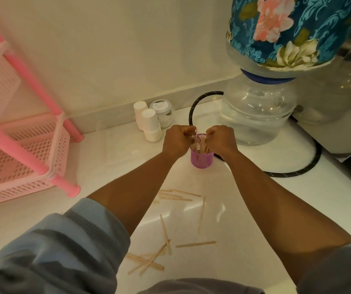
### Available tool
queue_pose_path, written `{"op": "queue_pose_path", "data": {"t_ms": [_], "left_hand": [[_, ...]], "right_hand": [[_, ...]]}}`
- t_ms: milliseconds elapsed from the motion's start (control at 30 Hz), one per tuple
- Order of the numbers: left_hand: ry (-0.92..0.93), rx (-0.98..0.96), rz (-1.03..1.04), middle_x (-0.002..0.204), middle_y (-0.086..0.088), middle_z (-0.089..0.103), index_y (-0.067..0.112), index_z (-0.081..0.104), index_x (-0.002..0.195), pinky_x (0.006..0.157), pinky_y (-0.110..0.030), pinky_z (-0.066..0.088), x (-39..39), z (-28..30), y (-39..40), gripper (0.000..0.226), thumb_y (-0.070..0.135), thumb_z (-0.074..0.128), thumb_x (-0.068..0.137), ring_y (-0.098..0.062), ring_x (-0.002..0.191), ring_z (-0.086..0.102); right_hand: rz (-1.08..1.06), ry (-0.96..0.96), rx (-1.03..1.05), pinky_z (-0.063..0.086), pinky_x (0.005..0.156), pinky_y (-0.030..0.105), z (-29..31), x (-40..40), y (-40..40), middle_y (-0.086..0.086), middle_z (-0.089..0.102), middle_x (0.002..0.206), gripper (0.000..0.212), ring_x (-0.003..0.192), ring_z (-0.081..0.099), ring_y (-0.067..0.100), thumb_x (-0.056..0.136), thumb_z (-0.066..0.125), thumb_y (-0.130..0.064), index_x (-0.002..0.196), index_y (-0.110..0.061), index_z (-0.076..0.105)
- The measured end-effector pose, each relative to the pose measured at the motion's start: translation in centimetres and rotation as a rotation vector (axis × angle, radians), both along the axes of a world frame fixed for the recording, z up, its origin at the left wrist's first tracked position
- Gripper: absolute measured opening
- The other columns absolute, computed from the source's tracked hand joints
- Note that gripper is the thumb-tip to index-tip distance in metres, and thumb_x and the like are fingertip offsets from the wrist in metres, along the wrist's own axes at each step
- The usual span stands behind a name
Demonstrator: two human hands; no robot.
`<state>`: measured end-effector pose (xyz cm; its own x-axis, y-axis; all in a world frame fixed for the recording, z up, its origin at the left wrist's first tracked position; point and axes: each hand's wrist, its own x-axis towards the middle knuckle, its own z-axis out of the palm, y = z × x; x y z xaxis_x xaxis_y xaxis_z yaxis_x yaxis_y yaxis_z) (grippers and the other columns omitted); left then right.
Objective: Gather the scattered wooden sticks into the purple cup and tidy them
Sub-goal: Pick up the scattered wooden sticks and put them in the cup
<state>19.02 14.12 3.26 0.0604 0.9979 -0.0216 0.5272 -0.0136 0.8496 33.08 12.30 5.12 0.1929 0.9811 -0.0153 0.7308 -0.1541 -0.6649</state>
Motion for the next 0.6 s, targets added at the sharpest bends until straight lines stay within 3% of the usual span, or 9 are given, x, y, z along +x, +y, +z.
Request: {"op": "queue_pose_path", "data": {"t_ms": [167, 300, 400, 500, 600], "left_hand": [[-0.018, 0.054, 0.056, 0.101, -0.006, 0.073, 0.010, 0.072, 0.113, 0.089, -0.028, 0.057, -1.3, 0.4, -0.4, 0.030, 0.004, 0.074, 0.083, -0.013, 0.088, 0.069], [0.070, 0.074, 0.070, 0.089, 0.005, 0.071, 0.017, 0.074, 0.103, 0.067, -0.009, 0.046, -3.0, -0.1, -1.3, 0.019, 0.015, 0.074, 0.084, 0.001, 0.072, 0.063], [0.152, 0.039, 0.066, 0.087, 0.009, 0.070, 0.018, 0.073, 0.102, 0.066, -0.013, 0.044, -4.6, -0.9, -2.3, 0.019, 0.021, 0.076, 0.083, 0.002, 0.073, 0.061], [0.217, -0.058, 0.069, 0.091, 0.006, 0.071, 0.018, 0.072, 0.105, 0.074, -0.026, 0.052, -6.3, -1.8, -3.4, 0.023, 0.021, 0.076, 0.082, -0.011, 0.085, 0.066], [0.259, -0.147, 0.074, 0.097, 0.008, 0.071, 0.022, 0.072, 0.104, 0.075, -0.025, 0.050, -8.2, -2.6, -4.5, 0.026, 0.026, 0.079, 0.080, -0.011, 0.090, 0.065]], "right_hand": [[0.006, 0.083, 0.080, 0.054, 0.081, 0.028, 0.9, -0.8, 0.1, 0.010, 0.071, 0.101, 0.020, 0.092, 0.066, 0.021, 0.085, 0.062, -0.002, 0.103, -0.005, 0.071], [0.154, 0.168, 0.099, 0.051, 0.080, 0.022, 1.2, -2.9, -0.3, 0.004, 0.072, 0.098, 0.024, 0.085, 0.065, 0.012, 0.082, 0.069, -0.009, 0.106, -0.010, 0.071], [0.293, 0.162, 0.040, 0.055, 0.085, 0.032, 1.0, -4.7, -1.1, 0.003, 0.072, 0.095, 0.021, 0.088, 0.067, 0.016, 0.082, 0.069, -0.012, 0.103, -0.012, 0.072], [0.414, 0.066, -0.017, 0.054, 0.080, 0.029, -0.2, -6.2, -1.9, 0.004, 0.072, 0.097, 0.022, 0.089, 0.066, 0.018, 0.085, 0.070, -0.020, 0.105, -0.013, 0.072], [0.466, -0.026, -0.097, 0.054, 0.085, 0.032, -2.3, -7.2, -2.5, 0.004, 0.071, 0.104, 0.026, 0.095, 0.066, 0.019, 0.084, 0.070, -0.019, 0.110, -0.013, 0.070]]}}
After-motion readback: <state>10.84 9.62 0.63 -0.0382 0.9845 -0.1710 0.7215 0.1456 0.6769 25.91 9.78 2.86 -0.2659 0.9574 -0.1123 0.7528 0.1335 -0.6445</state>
